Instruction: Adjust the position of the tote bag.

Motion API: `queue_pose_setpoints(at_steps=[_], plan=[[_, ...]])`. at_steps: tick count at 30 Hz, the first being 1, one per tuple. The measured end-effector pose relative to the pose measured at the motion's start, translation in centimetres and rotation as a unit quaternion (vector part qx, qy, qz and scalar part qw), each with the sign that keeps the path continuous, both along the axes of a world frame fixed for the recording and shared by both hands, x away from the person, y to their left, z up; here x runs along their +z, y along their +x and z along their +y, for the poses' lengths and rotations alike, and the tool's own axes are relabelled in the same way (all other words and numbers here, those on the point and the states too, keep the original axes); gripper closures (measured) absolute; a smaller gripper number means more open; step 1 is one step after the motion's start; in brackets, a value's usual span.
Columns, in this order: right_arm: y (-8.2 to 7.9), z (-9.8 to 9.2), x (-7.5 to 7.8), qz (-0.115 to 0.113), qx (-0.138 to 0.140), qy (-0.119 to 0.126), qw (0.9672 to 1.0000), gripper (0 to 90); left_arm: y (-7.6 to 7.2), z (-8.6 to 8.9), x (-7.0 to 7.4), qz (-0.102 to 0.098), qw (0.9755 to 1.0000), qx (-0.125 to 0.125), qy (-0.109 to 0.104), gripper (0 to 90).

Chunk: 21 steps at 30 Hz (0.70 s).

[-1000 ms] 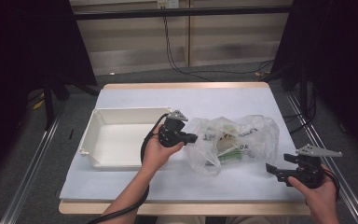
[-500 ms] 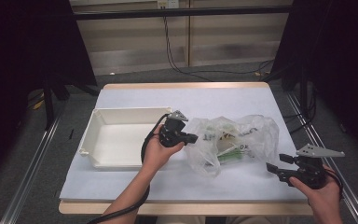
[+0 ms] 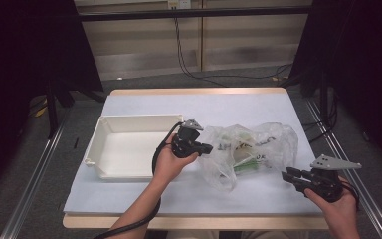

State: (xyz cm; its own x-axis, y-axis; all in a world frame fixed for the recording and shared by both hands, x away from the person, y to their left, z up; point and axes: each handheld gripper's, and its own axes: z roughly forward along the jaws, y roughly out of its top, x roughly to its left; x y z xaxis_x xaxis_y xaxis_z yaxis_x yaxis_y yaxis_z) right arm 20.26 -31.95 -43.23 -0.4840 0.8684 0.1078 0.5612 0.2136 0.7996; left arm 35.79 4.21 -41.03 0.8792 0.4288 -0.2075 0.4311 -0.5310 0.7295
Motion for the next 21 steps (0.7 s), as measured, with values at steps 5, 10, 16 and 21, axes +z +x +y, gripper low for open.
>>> queue_pose_setpoints(at_steps=[5, 10, 16, 21], plan=[[0.3, 1.2, -0.5, 0.002, 0.026, -0.007, 0.9996, 86.8, -0.1, -0.1, -0.1, 0.002, 1.0, 0.0, -0.003, 87.7], [0.9, 2.7, -0.8, -0.002, 0.039, -0.006, 0.9992, 89.8, -0.4, 0.0, 0.0, 0.003, 1.0, -0.001, 0.001, 88.0], [2.2, 4.7, -1.2, -0.003, 0.065, -0.012, 0.9978, 90.0, -0.9, 0.5, 0.0, 0.002, 1.0, 0.0, 0.0, 88.0], [3.3, 6.9, -1.7, -0.003, 0.094, -0.018, 0.9954, 85.8, -1.4, 0.6, -0.2, 0.004, 1.0, 0.003, 0.0, 88.0]])
